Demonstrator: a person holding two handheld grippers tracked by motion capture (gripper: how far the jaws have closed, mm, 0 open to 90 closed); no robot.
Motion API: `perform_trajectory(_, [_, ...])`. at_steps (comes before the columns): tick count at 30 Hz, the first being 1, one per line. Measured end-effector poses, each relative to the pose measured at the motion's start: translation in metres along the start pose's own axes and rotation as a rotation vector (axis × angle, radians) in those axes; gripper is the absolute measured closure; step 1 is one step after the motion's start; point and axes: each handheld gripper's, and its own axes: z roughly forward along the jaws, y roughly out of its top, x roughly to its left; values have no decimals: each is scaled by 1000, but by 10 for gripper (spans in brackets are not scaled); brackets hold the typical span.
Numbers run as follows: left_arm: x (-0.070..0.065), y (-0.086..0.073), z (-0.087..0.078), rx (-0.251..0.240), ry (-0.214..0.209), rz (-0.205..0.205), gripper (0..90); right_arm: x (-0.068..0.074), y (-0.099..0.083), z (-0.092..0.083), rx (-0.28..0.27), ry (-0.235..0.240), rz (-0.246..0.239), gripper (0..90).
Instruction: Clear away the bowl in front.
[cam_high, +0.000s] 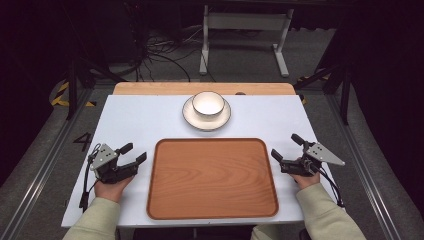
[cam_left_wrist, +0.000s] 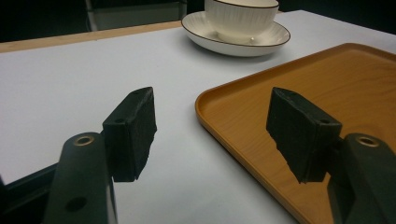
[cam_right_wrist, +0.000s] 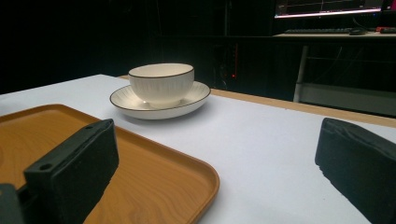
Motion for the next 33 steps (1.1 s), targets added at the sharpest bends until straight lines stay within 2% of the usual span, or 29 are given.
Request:
perform_trajectory(2, [-1,1,-1,-7,5,4,331,1,0,1,3,0,-8,0])
perform_trajectory(6, [-3,7,-3,15,21,37,304,2,0,2,13,8,-14,0])
perform_trajectory(9, [-5,13,-5,2,24,31,299,3,-1,3,17,10,-13,0])
perform_trajectory(13, [-8,29,-12,-39,1,37,297,3,-1,4,25,6,-20,0])
perform_trajectory(18, [-11,38,-15,-42,-5,58,295,3,-1,4,29,2,-19,0])
perform_trajectory(22, [-14,48,-19,-64,-17,73,291,3,-1,5,36,-1,-27,0])
perform_trajectory(33, [-18,69,-26,-89,-27,89,283,3,-1,5,39,-4,-24,0])
